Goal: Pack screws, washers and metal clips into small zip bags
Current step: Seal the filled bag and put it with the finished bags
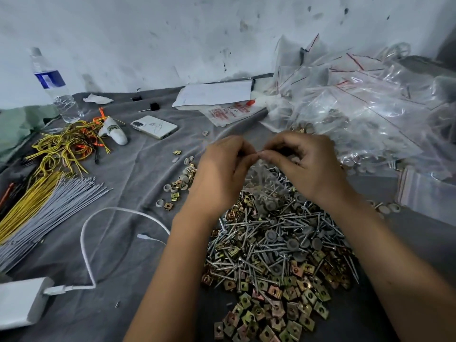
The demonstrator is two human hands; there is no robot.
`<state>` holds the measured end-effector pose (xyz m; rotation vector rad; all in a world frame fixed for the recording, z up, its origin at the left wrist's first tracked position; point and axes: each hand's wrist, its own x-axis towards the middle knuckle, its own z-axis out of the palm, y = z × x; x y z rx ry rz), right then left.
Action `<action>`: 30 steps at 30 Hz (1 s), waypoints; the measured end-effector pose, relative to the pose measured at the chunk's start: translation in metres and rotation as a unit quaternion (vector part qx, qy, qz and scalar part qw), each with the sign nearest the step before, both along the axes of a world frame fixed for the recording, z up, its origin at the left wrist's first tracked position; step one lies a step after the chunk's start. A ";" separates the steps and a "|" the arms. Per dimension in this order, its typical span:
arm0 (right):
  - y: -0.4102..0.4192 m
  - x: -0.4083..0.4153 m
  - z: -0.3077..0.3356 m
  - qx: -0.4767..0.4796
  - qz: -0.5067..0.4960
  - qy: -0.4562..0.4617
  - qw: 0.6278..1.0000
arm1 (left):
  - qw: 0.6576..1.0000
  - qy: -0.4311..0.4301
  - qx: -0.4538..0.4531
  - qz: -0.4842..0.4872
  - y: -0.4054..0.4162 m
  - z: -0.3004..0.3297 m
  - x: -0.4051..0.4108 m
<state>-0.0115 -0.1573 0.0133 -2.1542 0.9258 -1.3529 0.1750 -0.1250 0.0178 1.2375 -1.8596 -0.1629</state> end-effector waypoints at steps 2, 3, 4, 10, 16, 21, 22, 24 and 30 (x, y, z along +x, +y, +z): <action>0.000 0.001 -0.003 0.004 0.001 0.004 1.000 | 1.000 -0.002 -0.020 0.008 0.001 -0.005 -0.002; 0.000 0.001 -0.003 0.005 0.000 0.002 1.000 | 1.000 0.001 -0.027 0.009 0.001 -0.008 -0.003; 0.000 0.001 -0.004 0.000 -0.003 0.003 1.000 | 0.999 0.005 -0.031 0.005 0.001 -0.009 -0.004; 0.001 0.001 -0.004 -0.061 -0.052 0.025 0.996 | 0.998 0.058 0.011 0.019 0.004 -0.015 0.000; -0.004 -0.007 -0.003 -0.059 -0.059 -0.059 0.995 | 0.960 0.262 0.091 0.035 0.002 -0.017 0.007; -0.005 -0.006 -0.004 -0.032 -0.050 -0.096 0.994 | 0.905 0.413 0.095 -0.036 0.001 -0.018 0.005; -0.005 -0.006 -0.004 -0.027 -0.043 -0.107 0.993 | 0.892 0.441 0.092 -0.041 0.001 -0.018 0.005; -0.004 -0.007 -0.002 -0.024 -0.029 -0.128 0.991 | 0.867 0.489 0.084 -0.051 0.000 -0.017 0.005; 0.000 -0.003 0.003 -0.017 0.011 -0.187 0.982 | 0.875 0.469 0.090 -0.085 0.006 -0.011 -0.008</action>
